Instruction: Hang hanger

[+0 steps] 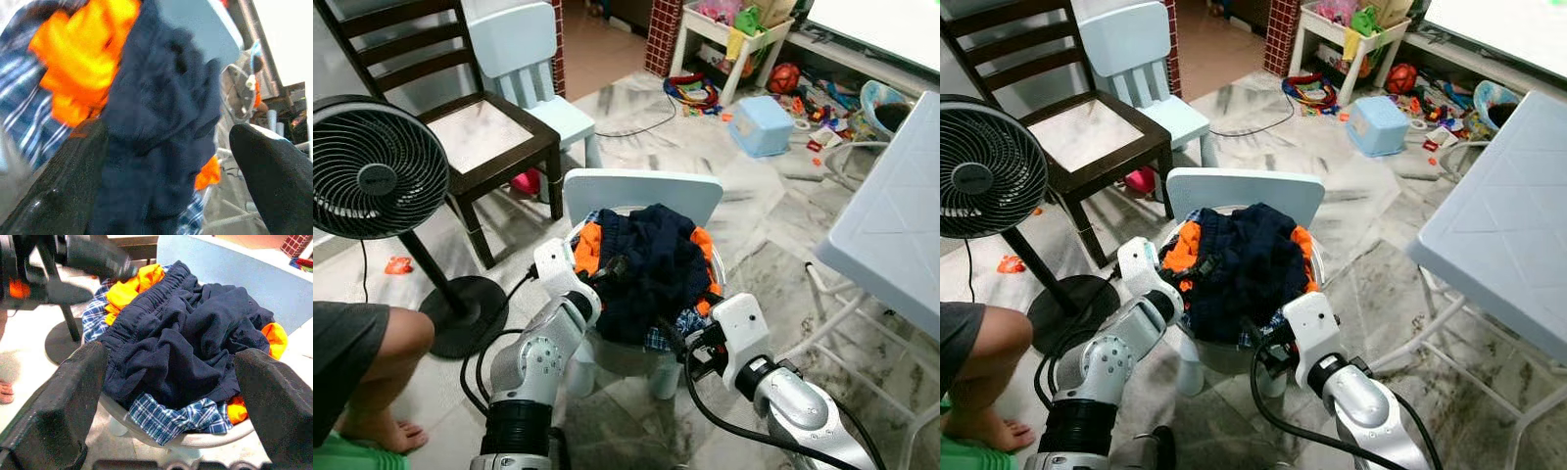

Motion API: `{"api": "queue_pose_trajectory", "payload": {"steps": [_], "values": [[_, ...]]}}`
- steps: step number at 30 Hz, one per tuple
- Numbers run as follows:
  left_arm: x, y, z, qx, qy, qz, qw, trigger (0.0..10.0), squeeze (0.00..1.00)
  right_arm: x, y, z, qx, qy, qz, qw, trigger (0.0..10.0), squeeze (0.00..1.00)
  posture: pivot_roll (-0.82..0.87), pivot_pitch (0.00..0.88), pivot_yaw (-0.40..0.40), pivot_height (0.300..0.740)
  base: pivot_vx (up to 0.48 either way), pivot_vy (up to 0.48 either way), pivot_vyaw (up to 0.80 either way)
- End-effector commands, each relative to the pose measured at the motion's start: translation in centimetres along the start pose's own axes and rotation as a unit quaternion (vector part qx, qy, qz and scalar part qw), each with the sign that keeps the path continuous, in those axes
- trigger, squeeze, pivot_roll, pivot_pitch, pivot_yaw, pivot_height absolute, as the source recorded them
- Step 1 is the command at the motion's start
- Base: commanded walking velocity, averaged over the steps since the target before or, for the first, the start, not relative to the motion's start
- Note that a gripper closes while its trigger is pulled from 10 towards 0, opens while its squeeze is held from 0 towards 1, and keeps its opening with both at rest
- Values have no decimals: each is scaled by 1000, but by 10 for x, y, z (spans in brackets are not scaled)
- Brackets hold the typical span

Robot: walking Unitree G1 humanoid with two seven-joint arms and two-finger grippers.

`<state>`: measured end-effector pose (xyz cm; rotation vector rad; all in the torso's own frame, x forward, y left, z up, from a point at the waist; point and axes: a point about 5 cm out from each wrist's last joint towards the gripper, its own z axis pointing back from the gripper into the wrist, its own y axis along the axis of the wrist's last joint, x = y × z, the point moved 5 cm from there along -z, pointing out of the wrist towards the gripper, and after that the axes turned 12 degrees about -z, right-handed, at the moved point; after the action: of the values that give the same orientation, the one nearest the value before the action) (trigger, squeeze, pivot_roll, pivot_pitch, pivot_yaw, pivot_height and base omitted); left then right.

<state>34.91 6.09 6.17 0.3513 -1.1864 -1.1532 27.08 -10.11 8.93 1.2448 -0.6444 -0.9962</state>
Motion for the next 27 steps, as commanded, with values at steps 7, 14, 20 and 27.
{"api": "queue_pose_trajectory", "payload": {"steps": [7,14,20,27], "values": [[16,-61,-6,-89,0,98,991,10000,0,2,-2,4,-3,-3,7,1000,10000,0,-69,115,-67,740,0,0,0],[-9,-53,4,-97,7,-76,992,10000,0,48,23,16,60,-112,27,992,10000,0,-55,121,-68,740,0,0,0],[-22,-58,10,-103,19,-56,993,10000,0,86,55,15,116,-193,-22,974,10000,0,-48,131,-66,740,0,0,0],[20,-58,-6,-104,-21,-69,992,10000,0,83,68,9,130,-183,-9,974,10000,0,-68,129,-70,740,0,0,0]]}}
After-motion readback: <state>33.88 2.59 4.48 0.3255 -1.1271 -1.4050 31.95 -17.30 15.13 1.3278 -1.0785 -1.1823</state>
